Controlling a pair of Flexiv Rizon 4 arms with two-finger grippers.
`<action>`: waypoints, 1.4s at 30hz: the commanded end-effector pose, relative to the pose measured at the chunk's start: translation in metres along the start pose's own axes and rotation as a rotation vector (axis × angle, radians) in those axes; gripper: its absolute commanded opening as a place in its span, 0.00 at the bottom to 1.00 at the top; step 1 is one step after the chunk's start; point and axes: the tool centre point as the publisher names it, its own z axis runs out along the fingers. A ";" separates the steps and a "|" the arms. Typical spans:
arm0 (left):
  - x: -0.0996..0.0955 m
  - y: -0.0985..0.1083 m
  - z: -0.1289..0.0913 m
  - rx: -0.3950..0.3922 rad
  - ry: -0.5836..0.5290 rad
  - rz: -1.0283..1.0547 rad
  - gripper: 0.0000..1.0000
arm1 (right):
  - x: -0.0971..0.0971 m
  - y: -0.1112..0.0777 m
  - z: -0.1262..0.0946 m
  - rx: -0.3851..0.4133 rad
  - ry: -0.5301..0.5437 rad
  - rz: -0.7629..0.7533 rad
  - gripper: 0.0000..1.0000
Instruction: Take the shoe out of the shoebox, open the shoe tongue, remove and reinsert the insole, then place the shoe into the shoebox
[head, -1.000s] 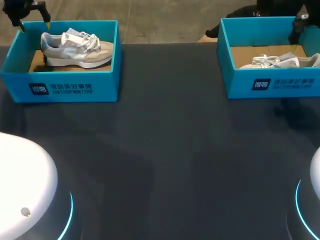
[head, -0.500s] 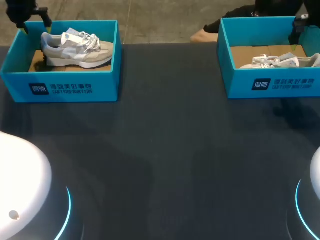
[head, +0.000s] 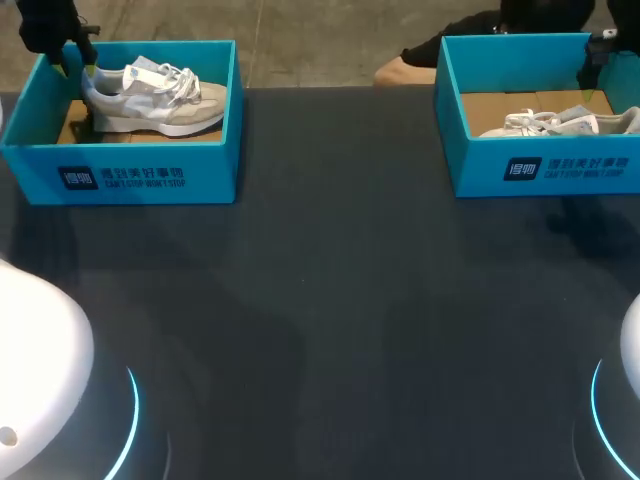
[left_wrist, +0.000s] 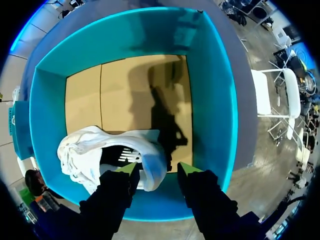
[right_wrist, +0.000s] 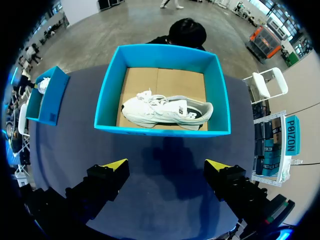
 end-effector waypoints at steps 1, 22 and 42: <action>0.001 0.007 0.005 0.011 -0.006 0.005 0.50 | 0.000 -0.001 0.000 -0.003 0.000 0.000 1.00; 0.005 0.022 0.041 0.053 -0.009 -0.003 0.69 | 0.000 -0.001 0.000 -0.003 0.000 0.000 1.00; 0.008 0.018 0.075 0.099 -0.006 0.004 0.48 | 0.000 -0.001 0.000 -0.003 0.000 0.000 1.00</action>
